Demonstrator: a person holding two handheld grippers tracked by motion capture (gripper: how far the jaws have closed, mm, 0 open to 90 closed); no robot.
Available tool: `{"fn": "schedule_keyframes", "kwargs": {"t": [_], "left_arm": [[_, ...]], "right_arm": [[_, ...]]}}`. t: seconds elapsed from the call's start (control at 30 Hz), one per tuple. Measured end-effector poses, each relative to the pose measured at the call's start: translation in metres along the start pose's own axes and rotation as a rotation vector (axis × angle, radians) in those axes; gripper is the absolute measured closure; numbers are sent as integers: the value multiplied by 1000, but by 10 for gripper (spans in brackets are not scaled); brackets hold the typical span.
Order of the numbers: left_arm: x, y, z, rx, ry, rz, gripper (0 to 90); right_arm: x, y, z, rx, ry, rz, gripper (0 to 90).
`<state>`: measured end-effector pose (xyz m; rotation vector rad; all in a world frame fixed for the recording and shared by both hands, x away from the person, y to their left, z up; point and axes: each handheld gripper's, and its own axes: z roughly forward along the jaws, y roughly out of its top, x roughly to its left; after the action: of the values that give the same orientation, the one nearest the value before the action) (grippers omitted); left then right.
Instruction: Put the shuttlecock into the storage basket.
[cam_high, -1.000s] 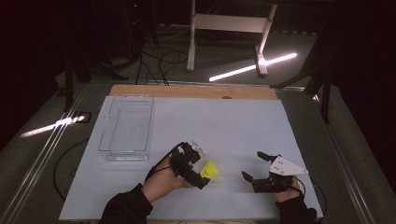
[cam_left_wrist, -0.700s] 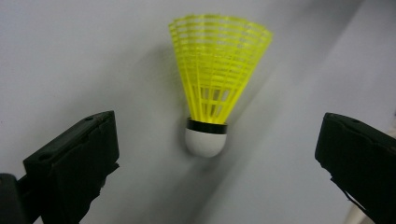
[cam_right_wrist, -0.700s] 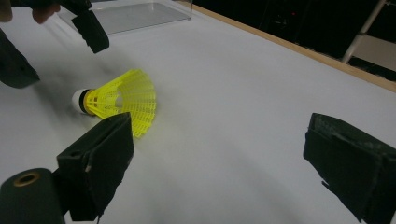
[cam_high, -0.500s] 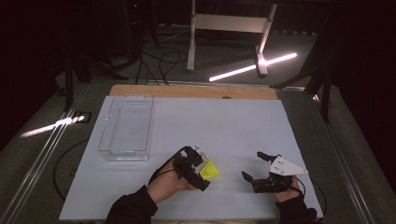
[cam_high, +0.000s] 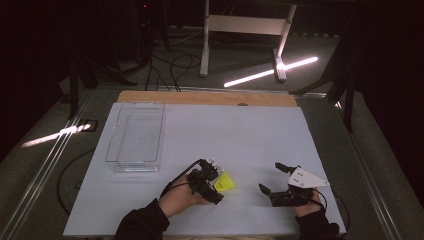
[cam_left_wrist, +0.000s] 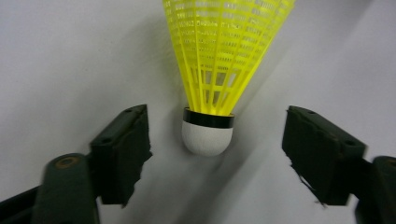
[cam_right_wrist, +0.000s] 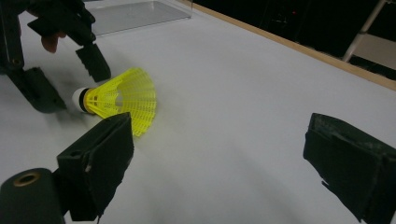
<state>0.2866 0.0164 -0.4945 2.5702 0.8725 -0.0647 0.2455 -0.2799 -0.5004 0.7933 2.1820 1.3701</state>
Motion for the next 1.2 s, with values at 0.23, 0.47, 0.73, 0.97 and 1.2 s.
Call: {"fn": "schedule_keyframes", "kwargs": {"t": [0.23, 0.47, 0.73, 0.97, 1.2], "left_arm": [[0, 0, 5, 14, 24, 0, 411], [-1, 1, 9, 38, 37, 15, 540], [-2, 3, 9, 50, 59, 26, 636], [0, 3, 7, 40, 43, 30, 653], [0, 6, -4, 32, 29, 73, 656]], "right_arm": [[0, 0, 0, 0, 2, -2, 88], [1, 0, 1, 2, 4, -3, 88], [0, 0, 1, 4, 4, -1, 88], [1, 0, 1, 5, 4, -1, 88], [0, 0, 1, 4, 5, 1, 88]]}}
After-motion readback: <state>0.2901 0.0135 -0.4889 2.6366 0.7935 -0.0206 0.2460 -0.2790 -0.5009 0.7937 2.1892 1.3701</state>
